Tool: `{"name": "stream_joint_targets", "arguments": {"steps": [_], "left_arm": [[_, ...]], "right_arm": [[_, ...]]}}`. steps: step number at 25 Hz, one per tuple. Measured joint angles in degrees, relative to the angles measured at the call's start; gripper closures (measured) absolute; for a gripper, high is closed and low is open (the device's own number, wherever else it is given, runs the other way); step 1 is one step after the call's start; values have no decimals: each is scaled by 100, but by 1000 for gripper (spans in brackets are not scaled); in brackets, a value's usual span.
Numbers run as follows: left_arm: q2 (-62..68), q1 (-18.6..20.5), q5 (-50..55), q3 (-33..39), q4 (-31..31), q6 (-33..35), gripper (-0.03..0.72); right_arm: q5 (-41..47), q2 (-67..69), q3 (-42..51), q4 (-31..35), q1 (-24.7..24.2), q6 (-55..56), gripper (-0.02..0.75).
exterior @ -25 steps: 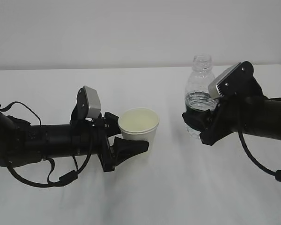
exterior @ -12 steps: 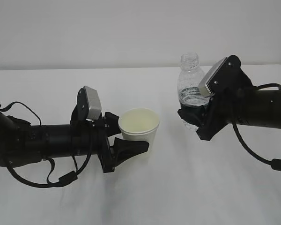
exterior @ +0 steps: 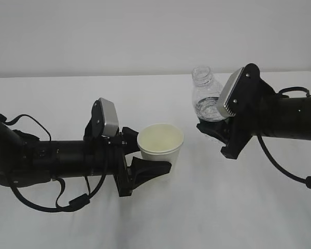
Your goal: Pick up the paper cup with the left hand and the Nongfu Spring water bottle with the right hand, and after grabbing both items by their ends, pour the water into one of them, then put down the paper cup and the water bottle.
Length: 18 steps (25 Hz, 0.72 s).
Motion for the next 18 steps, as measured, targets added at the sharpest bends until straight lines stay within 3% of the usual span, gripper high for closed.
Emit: {"name": "stream_joint_targets", "arguments": {"steps": [18], "left_arm": [[0, 0, 0, 0, 350, 164, 190]], "right_arm": [[69, 0, 0, 24, 0, -1059, 282]]}}
